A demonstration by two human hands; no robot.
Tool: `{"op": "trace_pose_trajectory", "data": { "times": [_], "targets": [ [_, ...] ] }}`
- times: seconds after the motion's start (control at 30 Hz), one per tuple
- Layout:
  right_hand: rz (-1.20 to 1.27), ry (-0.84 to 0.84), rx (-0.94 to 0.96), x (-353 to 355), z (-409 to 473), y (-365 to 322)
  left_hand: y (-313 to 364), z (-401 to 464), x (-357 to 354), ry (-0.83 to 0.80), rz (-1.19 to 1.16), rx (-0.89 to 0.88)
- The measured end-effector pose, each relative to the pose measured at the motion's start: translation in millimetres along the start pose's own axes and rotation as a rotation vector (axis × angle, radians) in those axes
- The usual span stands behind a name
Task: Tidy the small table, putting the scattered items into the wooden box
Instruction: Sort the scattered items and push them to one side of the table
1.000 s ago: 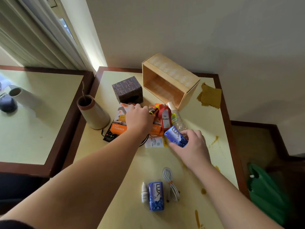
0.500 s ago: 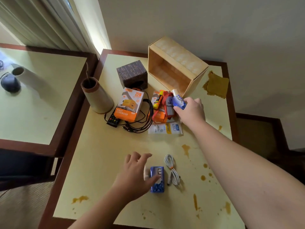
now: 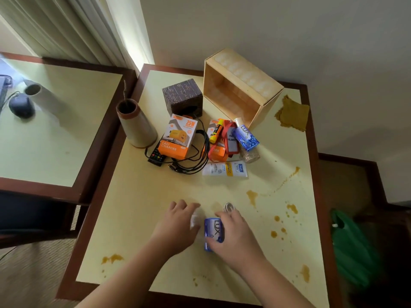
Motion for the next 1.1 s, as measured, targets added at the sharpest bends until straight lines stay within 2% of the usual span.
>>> {"op": "trace_pose_trajectory", "data": {
  "times": [0.27,0.37,0.57,0.7,0.83,1.0,1.1],
  "targets": [
    [-0.256,0.019,-0.068,-24,7,-22,-37,43,49,0.077,0.056,0.100],
    [-0.279,0.023,-0.063,-26,13,-28,-48,47,58,0.088,0.090,0.124],
    [-0.138,0.124,0.048,5,48,-46,-54,15,48,0.186,0.022,0.142],
    [0.053,0.356,0.112,59,79,-61,-55,0,36,0.275,-0.001,0.219],
    [0.050,0.437,0.095,110,122,-84,-50,-1,31,0.303,-0.014,0.272],
    [-0.090,0.394,0.109,131,170,-103,-43,-3,38,0.358,-0.053,0.258],
    [-0.174,0.309,0.145,125,186,-103,-33,-5,52,0.473,-0.054,0.173]
  ]
}}
Point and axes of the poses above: each hand's wrist, its own z-axis towards the middle knuckle, its own x-axis out of the back of the hand, y = z × x, the point moved 1 cm from there along z, towards the middle knuckle, and after that the axes turned 14 degrees about -x, right-handed, at the moved point
